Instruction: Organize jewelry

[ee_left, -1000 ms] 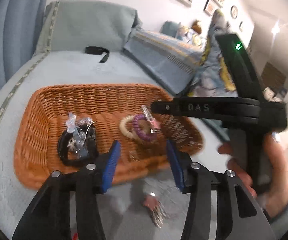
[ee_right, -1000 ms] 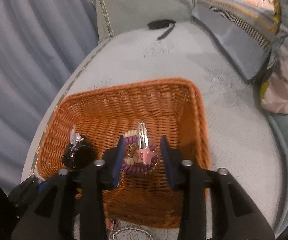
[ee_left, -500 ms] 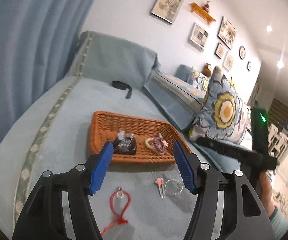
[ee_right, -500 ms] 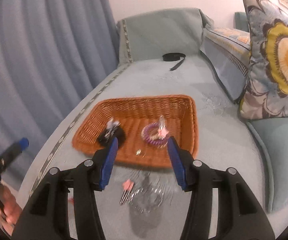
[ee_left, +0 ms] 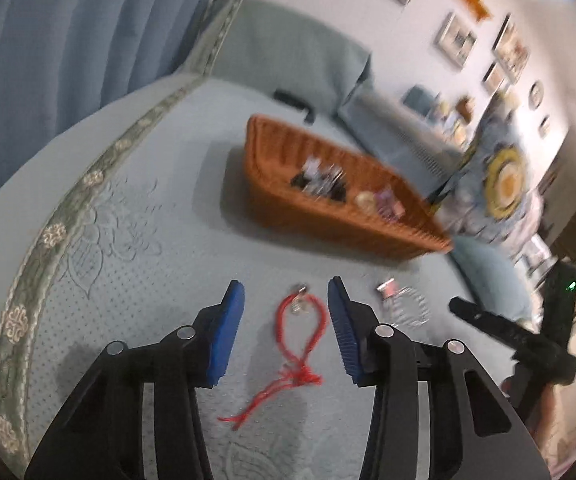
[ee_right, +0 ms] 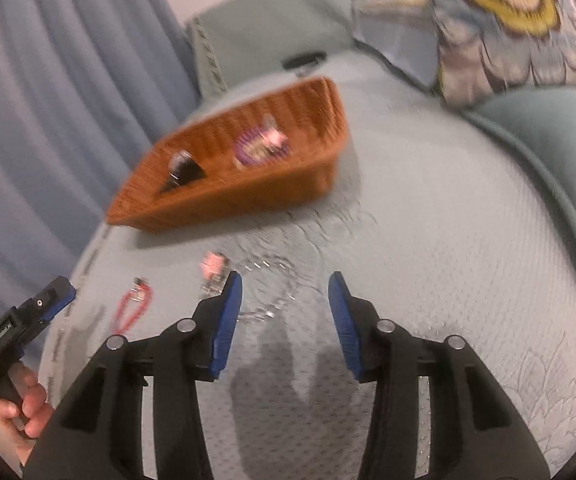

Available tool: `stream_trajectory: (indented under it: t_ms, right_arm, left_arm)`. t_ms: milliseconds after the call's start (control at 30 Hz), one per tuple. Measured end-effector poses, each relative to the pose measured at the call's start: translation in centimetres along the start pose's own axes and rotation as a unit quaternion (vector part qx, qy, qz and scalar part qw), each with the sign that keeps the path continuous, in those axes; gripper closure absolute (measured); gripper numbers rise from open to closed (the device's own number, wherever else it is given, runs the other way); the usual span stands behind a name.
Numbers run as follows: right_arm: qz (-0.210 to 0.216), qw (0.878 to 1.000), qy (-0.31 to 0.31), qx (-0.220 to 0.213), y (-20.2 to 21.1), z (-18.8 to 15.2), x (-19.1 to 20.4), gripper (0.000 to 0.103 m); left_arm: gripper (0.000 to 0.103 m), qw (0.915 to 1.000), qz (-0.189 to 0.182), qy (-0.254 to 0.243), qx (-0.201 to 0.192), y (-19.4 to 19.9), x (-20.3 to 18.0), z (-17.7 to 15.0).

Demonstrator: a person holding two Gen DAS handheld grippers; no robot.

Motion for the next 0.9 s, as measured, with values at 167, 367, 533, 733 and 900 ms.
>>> stream_trajectory:
  t_ms: [167, 367, 533, 733, 900]
  right_arm:
    - [-0.013, 1.0, 0.021, 0.008, -0.7, -0.4, 0.6, 0.067]
    - [-0.025, 0.998, 0.046, 0.018, -2.2, 0.1, 2.1, 0.067]
    - [-0.012, 0.997, 0.073, 0.012, -3.0, 1.3, 4.4, 0.067]
    - [-0.008, 0.995, 0.097, 0.031, -5.8, 1.3, 6.6, 0.067]
    - [-0.026, 0.992, 0.119, 0.044, -7.3, 1.1, 7.1, 0.067]
  left_arm:
    - [0.062, 0.9998, -0.001, -0.008, 0.016, -1.3, 0.1, -0.4]
    - [0.064, 0.9979, 0.015, -0.046, 0.044, -2.7, -0.5, -1.7]
    - [0.071, 0.9949, 0.027, -0.079, 0.056, -3.6, -1.4, -2.6]
    - [0.072, 0.9941, 0.03, -0.086, 0.058, -3.9, -1.5, -2.6]
    - [0.073, 0.9922, 0.04, -0.104, 0.057, -4.2, -2.0, -2.7]
Point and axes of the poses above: each gripper's, at about its wrist camera, not at the fingertips, and y roughly against the way its jaws point, x to its left, z to its top, the point moved 9 cm from there along -y, roughly the way its jaws point, and after that the axes turned 12 degrees about z, right-handed, at the moved point
